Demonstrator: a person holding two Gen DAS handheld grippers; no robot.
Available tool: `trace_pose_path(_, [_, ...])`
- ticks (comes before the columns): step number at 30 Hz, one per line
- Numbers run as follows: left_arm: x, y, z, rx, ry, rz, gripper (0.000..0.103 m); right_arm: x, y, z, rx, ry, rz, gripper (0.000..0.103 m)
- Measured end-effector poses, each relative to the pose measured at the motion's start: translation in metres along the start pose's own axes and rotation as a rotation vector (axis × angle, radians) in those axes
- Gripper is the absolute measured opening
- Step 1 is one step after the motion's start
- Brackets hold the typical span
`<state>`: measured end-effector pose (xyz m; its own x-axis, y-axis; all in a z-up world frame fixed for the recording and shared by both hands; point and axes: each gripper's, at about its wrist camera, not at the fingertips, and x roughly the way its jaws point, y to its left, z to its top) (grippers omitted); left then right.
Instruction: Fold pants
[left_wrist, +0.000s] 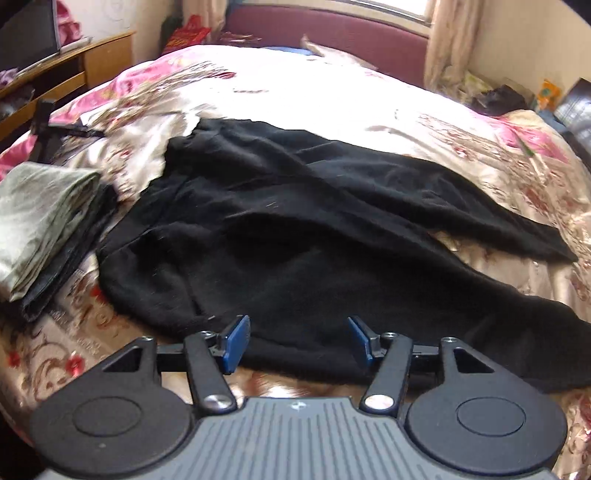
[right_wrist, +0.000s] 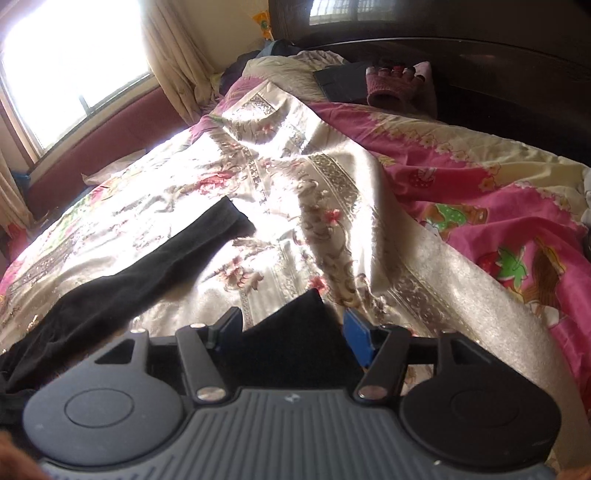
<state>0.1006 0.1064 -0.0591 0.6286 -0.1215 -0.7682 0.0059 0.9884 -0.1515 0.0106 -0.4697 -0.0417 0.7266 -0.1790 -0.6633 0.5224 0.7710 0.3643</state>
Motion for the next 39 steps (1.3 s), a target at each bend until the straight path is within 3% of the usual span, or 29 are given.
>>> trace_pose_path(5, [0.034,-0.086,0.051,0.25,-0.033,-0.115,0.086,0.05,0.02,0.029,-0.021,0.011,0.065,0.062])
trace_pose_path(7, [0.056,-0.118,0.074,0.35,-0.058,-0.141,0.087,0.072,0.025,0.039,-0.034,0.02,0.079,0.062])
trace_pose_path(13, [0.144,-0.18,0.145,0.501,-0.049,-0.176,0.087,0.145,0.029,0.068,-0.048,0.084,0.082,0.062])
trace_pose_path(22, [0.246,-0.18,0.199,0.579,-0.001,-0.166,0.087,0.24,0.051,0.11,-0.193,0.135,0.101,0.061])
trace_pose_path(28, [0.287,-0.179,0.218,0.593,0.034,-0.205,0.083,0.278,0.068,0.113,-0.281,0.113,0.072,0.053])
trace_pose_path(30, [0.294,-0.181,0.222,0.578,0.036,-0.24,0.082,0.283,0.076,0.111,-0.322,0.103,0.061,0.042])
trace_pose_path(33, [0.304,-0.183,0.222,0.559,0.078,-0.28,0.061,0.284,0.089,0.103,-0.416,0.096,0.062,0.017])
trace_pose_path(34, [0.304,-0.184,0.22,0.552,0.076,-0.286,0.046,0.281,0.091,0.101,-0.45,0.077,0.05,0.012])
trace_pose_path(35, [0.303,-0.185,0.219,0.549,0.069,-0.292,0.023,0.278,0.091,0.1,-0.461,0.058,0.048,0.007])
trace_pose_path(39, [0.291,-0.19,0.209,0.556,-0.03,-0.298,0.018,0.259,0.09,0.103,-0.456,-0.055,0.01,0.004])
